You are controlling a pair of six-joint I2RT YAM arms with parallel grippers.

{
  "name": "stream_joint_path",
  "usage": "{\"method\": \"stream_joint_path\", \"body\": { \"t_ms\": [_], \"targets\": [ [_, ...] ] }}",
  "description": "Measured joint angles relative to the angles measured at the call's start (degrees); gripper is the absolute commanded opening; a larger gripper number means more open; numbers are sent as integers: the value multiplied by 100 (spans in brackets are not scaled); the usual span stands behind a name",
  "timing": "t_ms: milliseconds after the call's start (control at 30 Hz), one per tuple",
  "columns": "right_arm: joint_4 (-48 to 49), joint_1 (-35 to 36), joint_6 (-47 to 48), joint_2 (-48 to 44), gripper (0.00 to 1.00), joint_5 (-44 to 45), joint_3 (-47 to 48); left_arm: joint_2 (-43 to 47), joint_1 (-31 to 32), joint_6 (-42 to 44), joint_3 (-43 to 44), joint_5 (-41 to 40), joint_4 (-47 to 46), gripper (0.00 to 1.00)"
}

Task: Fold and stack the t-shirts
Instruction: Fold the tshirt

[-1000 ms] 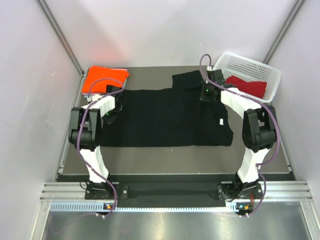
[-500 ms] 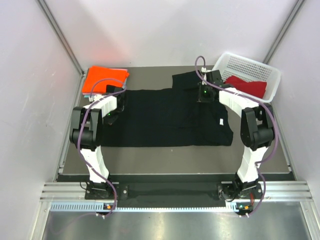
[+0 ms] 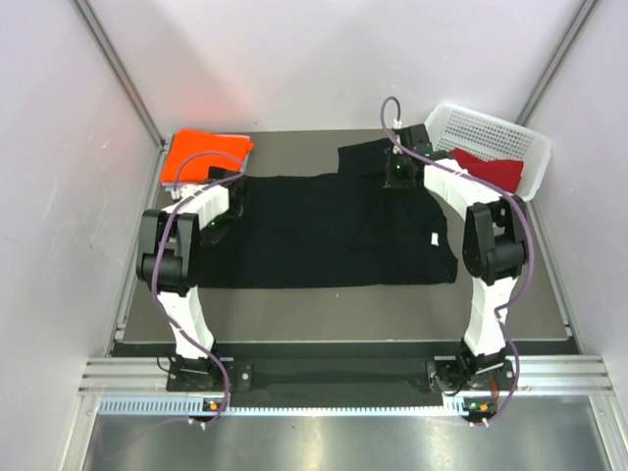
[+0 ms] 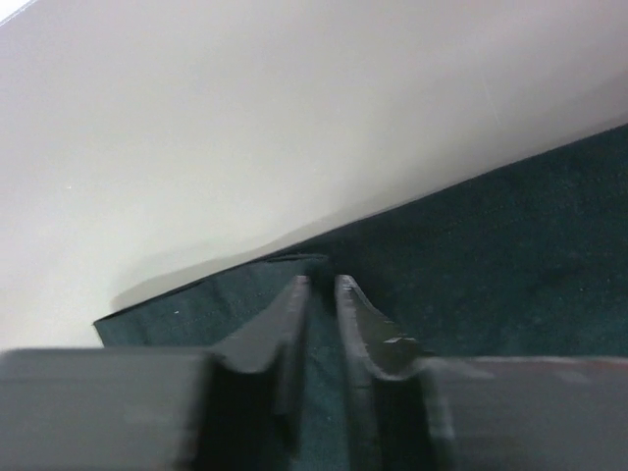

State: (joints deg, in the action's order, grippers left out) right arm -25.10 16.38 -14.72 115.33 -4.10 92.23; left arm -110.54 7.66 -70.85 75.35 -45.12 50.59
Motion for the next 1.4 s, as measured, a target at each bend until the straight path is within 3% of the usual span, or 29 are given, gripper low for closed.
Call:
{"method": "stream_joint_path", "body": {
  "t_ms": [100, 167, 300, 367, 500, 633, 867, 1333, 1400],
  "targets": [
    [-26, 0, -52, 101, 20, 37, 114, 0, 0, -76, 94, -63, 157, 41],
    [-138, 0, -111, 111, 28, 101, 111, 0, 0, -118, 175, -133, 271, 45],
    [-496, 0, -315, 107, 37, 415, 120, 20, 0, -114, 319, -201, 393, 46],
    [-658, 0, -428, 76, 39, 494, 83, 120, 2, 98, 328, -59, 295, 42],
    [-761, 0, -870, -372, 46, 400, -540, 798, 111, 1141, 70, 610, -608, 41],
    [-658, 0, -1572, -894, 46, 72, -1453, 1917, 302, 2262, -811, 1888, -1882, 41],
    [-48, 22, -2680, -1233, 45, -262, -2750, 2337, 337, 2966, -1707, 3117, -2883, 41],
    [387, 361, -3547, -1322, 38, -44, -2959, 2337, 326, 3314, -1906, 3362, -3091, 41],
    [369, 369, -3591, -1322, 33, 31, -2959, 2337, 326, 3314, -1906, 3335, -3091, 41]
  ]
}}
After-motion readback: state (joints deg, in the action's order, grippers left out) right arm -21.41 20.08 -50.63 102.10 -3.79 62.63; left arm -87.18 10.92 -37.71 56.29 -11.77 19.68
